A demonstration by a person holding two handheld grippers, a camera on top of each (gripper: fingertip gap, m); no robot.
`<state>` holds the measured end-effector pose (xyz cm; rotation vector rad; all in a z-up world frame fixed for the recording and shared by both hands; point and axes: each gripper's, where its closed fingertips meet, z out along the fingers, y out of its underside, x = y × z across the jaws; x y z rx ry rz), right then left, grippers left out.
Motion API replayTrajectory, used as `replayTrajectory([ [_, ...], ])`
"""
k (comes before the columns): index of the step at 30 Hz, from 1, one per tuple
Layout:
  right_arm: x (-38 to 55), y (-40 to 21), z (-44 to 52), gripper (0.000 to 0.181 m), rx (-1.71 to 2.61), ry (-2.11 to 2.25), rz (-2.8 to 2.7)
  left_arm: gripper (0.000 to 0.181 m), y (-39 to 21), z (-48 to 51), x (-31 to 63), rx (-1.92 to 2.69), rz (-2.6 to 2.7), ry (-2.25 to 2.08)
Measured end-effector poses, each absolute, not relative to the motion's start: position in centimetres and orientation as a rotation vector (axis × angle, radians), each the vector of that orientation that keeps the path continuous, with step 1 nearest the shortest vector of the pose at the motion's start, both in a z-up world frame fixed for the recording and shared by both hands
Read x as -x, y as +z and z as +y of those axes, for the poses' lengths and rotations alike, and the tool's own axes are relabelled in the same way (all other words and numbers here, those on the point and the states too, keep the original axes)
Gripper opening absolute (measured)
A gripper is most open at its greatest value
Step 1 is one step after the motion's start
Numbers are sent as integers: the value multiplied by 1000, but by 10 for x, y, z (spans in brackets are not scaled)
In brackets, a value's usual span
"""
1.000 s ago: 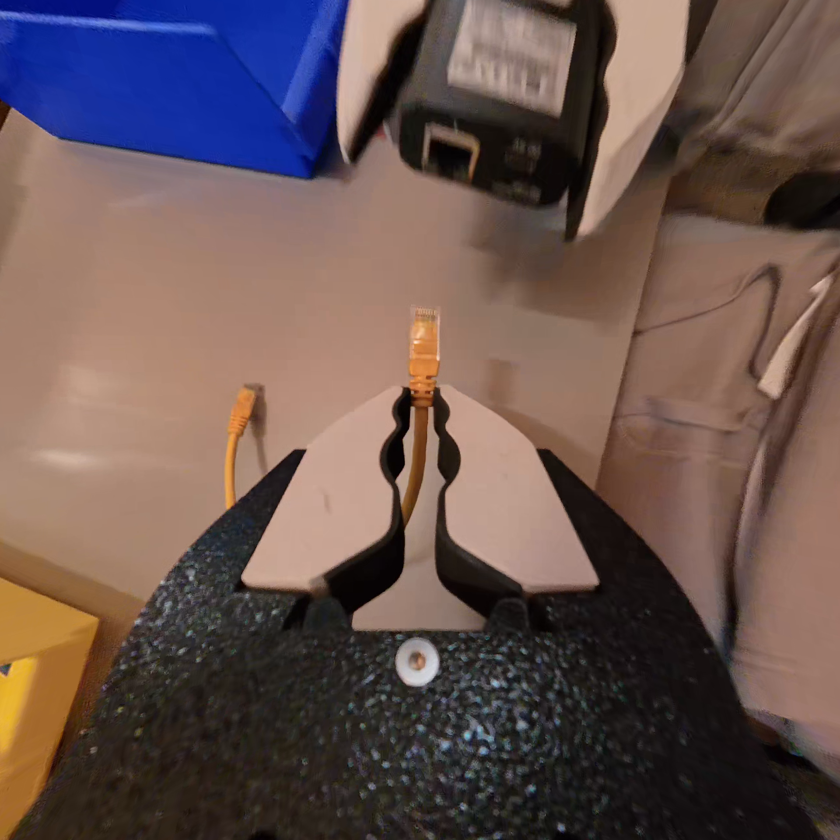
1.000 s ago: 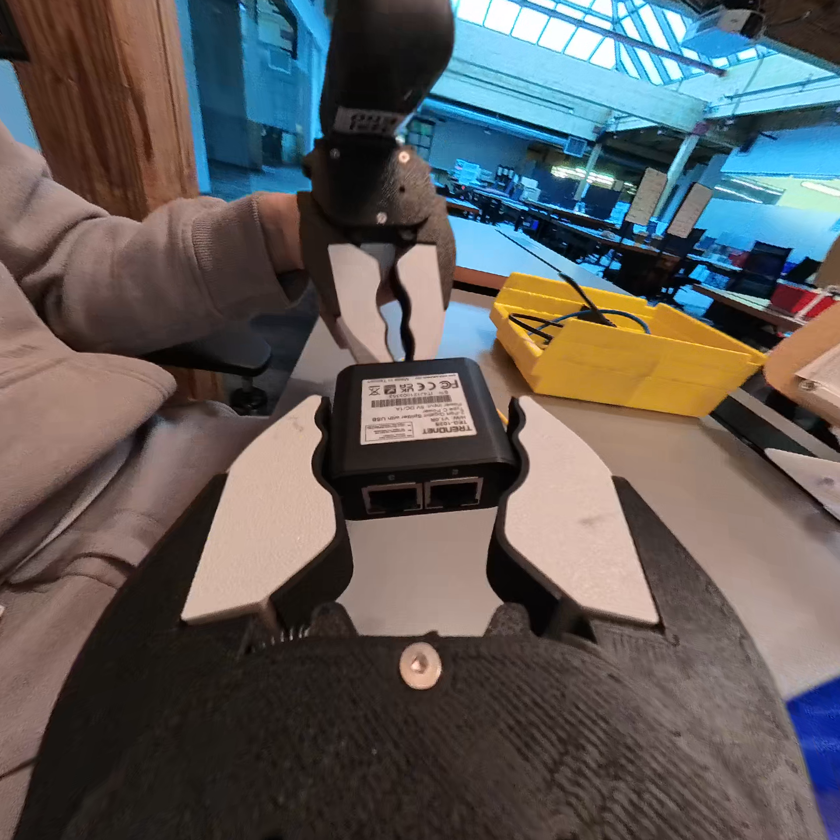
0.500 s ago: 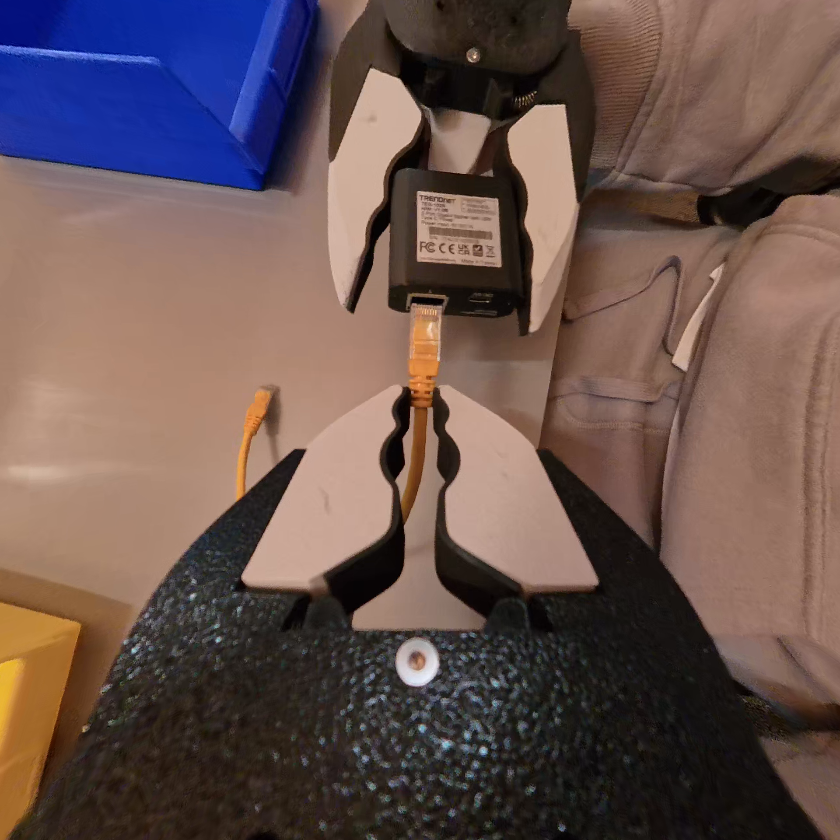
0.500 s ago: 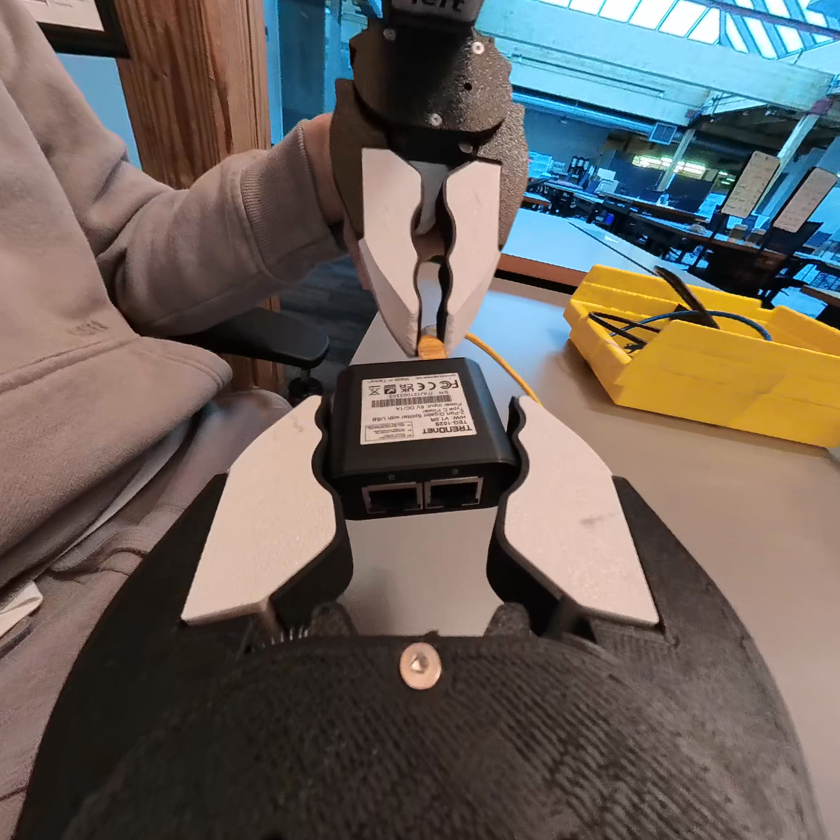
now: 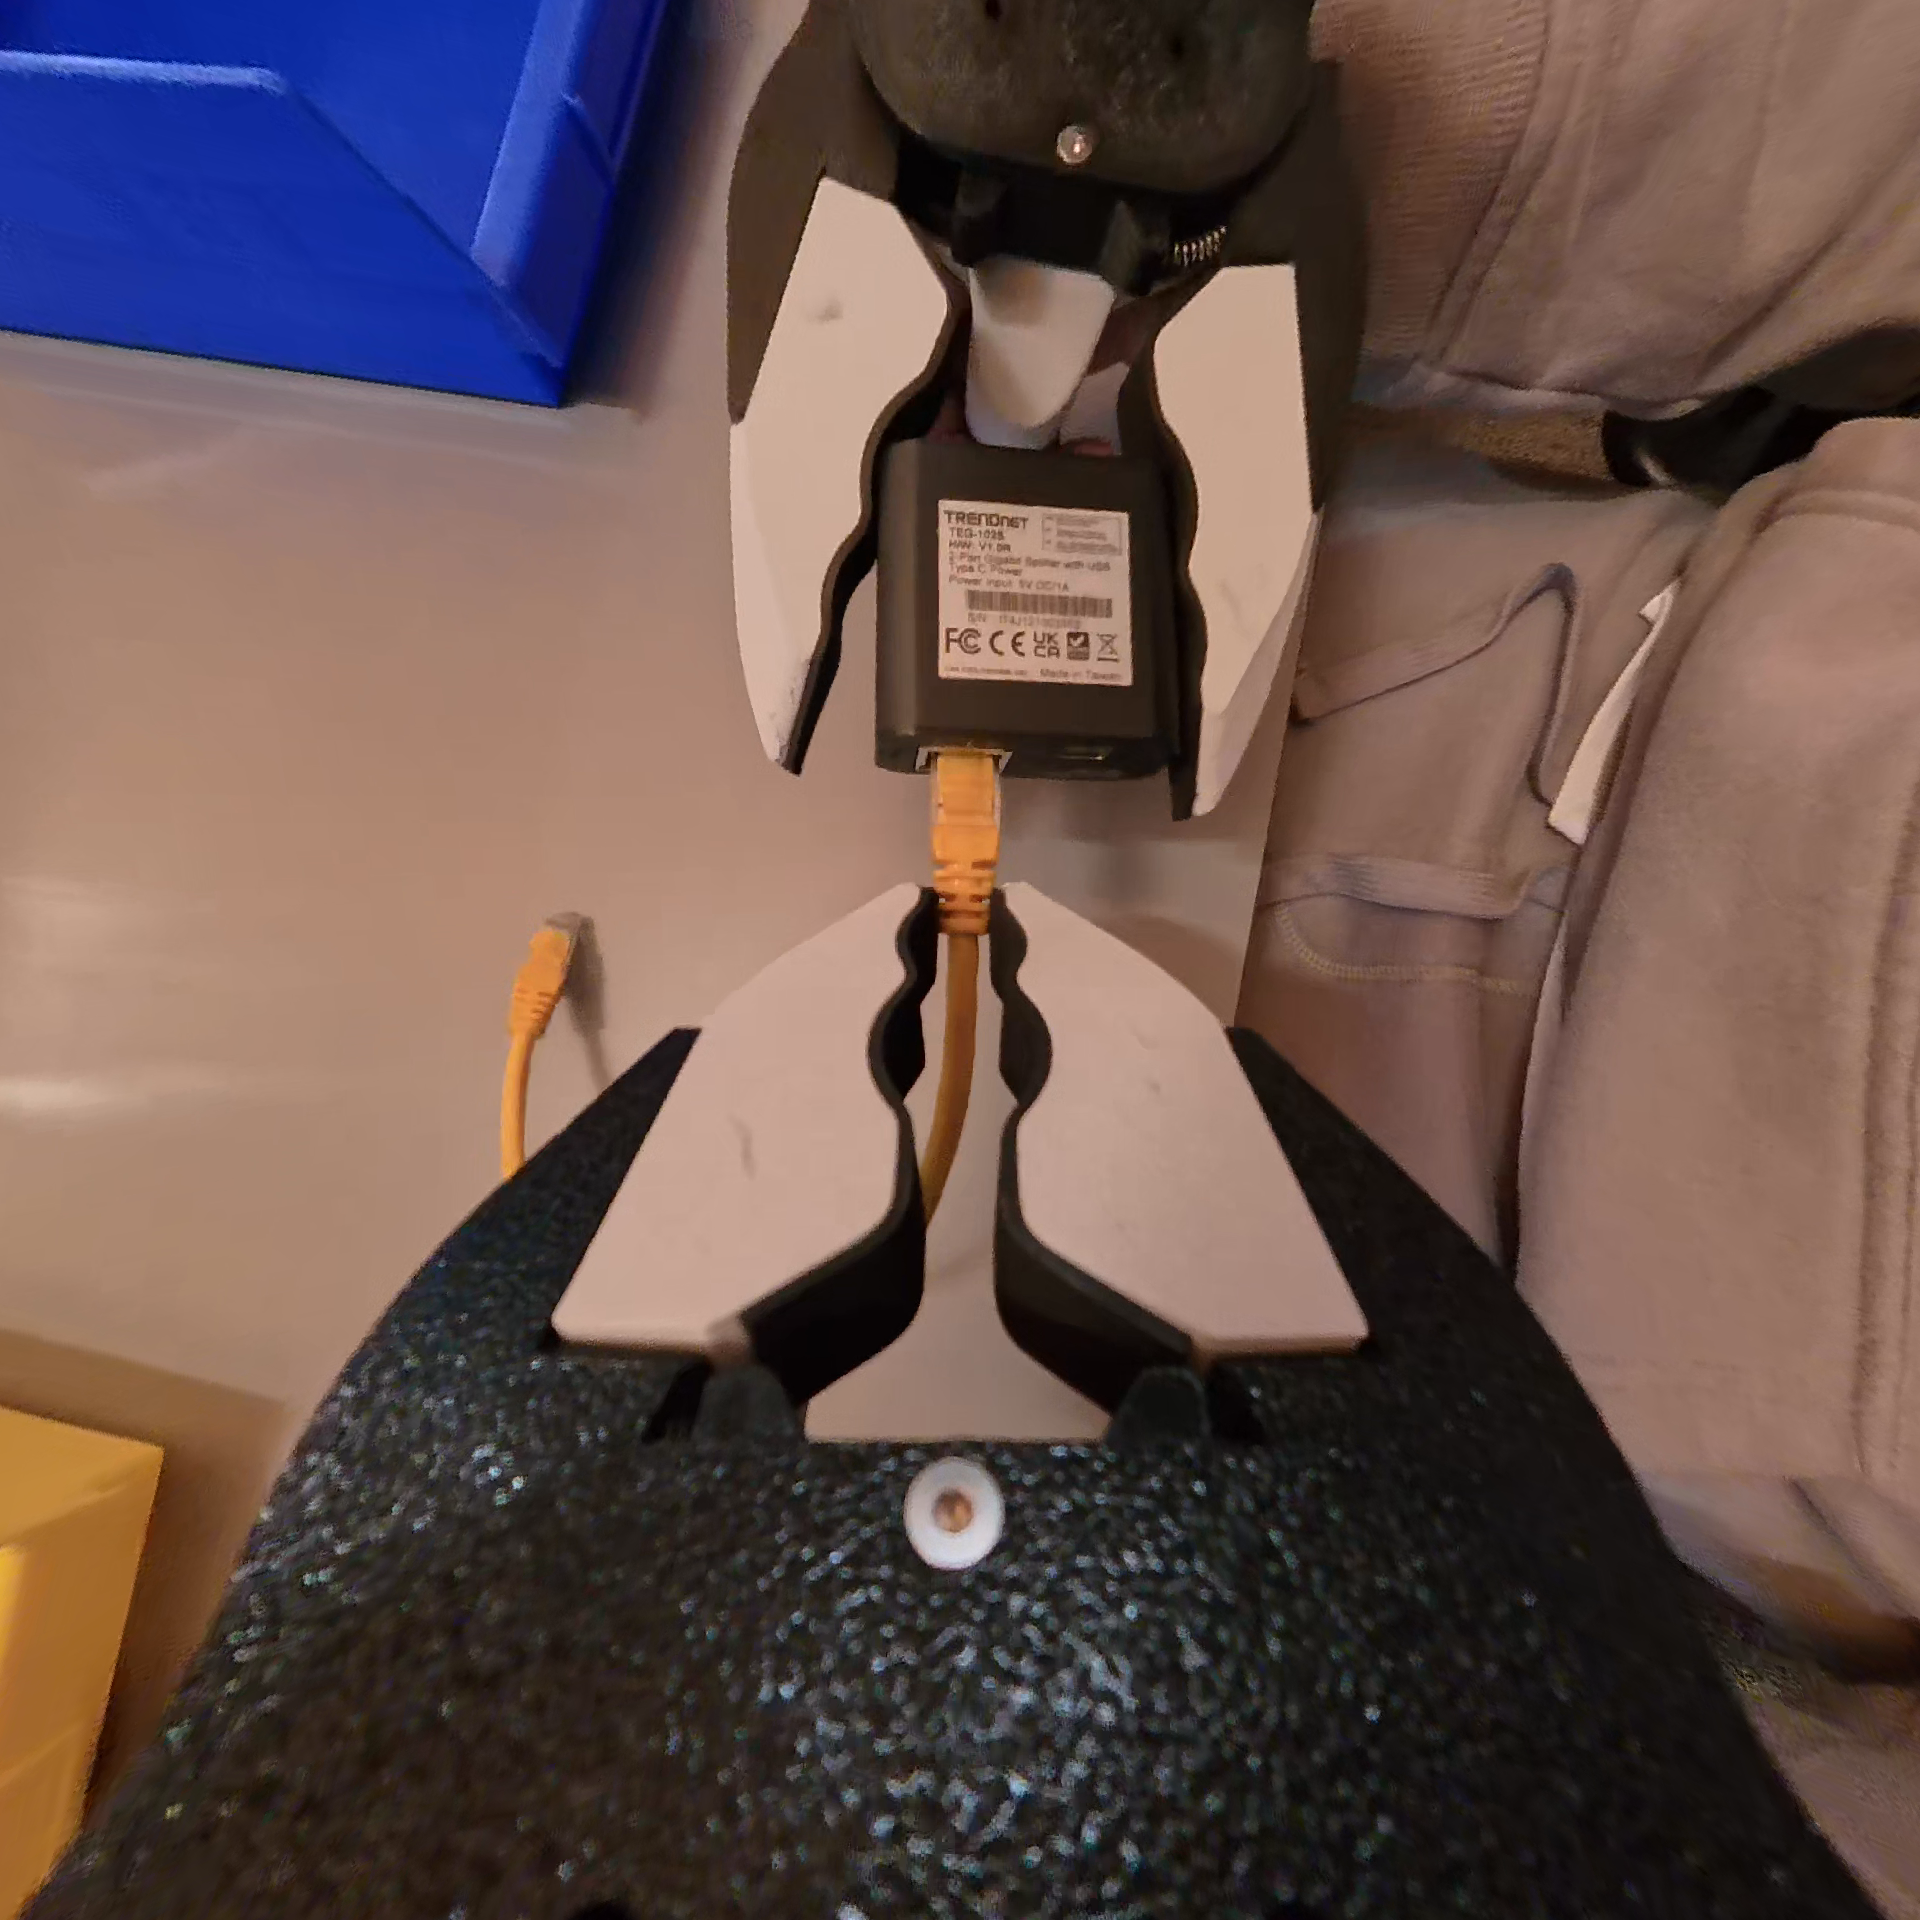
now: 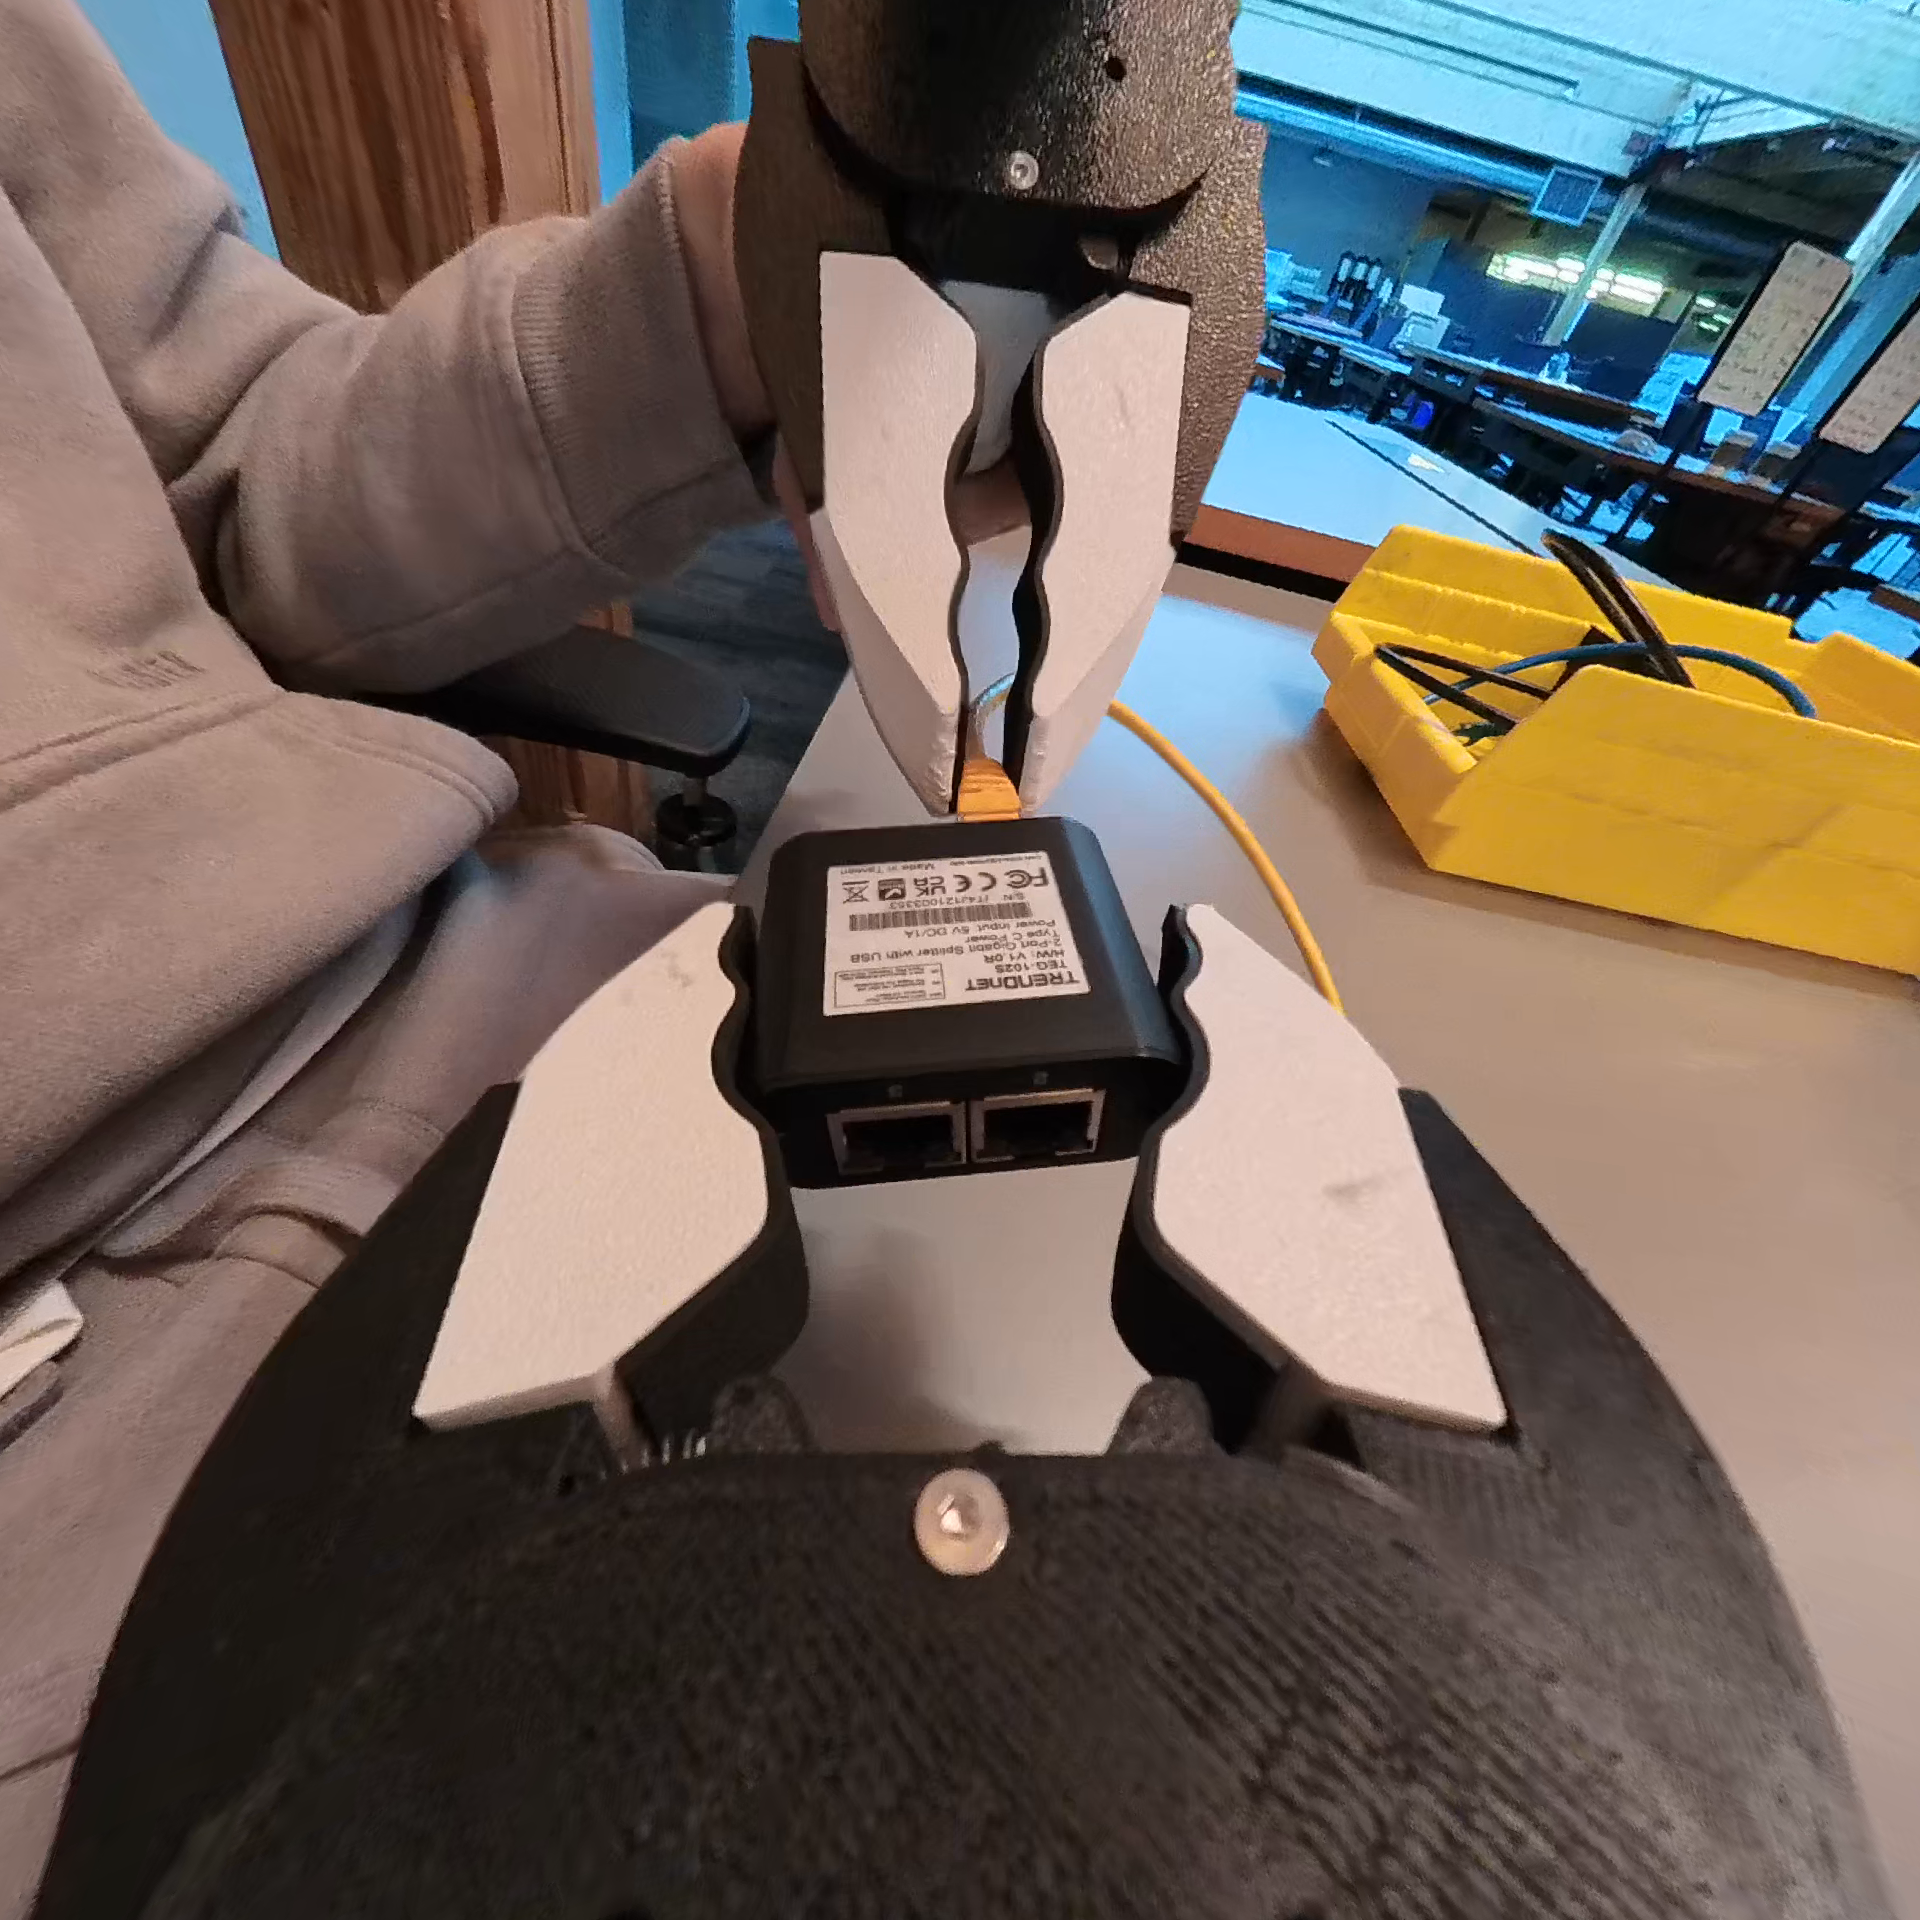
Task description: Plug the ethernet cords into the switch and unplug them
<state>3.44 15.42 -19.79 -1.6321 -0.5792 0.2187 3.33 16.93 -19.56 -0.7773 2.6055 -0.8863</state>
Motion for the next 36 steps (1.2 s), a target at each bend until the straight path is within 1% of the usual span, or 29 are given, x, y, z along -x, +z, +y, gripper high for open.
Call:
replayTrajectory([
  [1,-36,-197,155,75,1628,224,-562,8,-194,170,-35,781,2590,-902],
  [5,-42,-193,157,75,1602,224,-508,8,-192,169,-44,799,2540,-999],
  [9,-46,-198,158,74,1637,182,-517,8,-199,171,-50,783,2522,-969],
  [12,-63,-186,162,74,1570,80,-422,11,-181,174,-67,809,2326,-1074],
  [14,-76,-180,168,74,1564,-35,-351,24,-161,191,-82,946,2122,-1065],
  [15,-85,-177,170,74,1557,-127,-316,27,-151,201,-86,1031,2014,-1069],
  [17,-94,-176,173,74,1551,-221,-268,41,-140,209,-87,1214,1878,-1166],
  [19,-101,-168,173,74,1502,-279,-206,49,-148,199,-82,1397,1909,-1360],
  [22,-99,-158,174,74,1451,-288,-169,58,-159,173,-78,1576,1953,-1797],
  [23,-94,-156,176,74,1449,-288,-188,55,-157,164,-76,1611,1940,-1976],
  [24,-89,-157,178,74,1459,-287,-213,47,-154,158,-74,1635,1926,-2142],
  [26,-85,-158,182,74,1471,-335,-242,43,-153,151,-73,1647,1915,-2313],
  [27,-81,-161,184,74,1485,-337,-267,39,-159,149,-72,1648,1945,-2300],
  [28,-76,-163,185,74,1501,-337,-299,29,-165,150,-72,1650,1975,-2264],
  [31,-70,-166,186,74,1513,-371,-379,25,-170,152,-67,1600,2070,-2287],
  [36,-41,-187,170,80,1647,-96,-612,23,-187,160,-44,1526,2370,-2181],
])
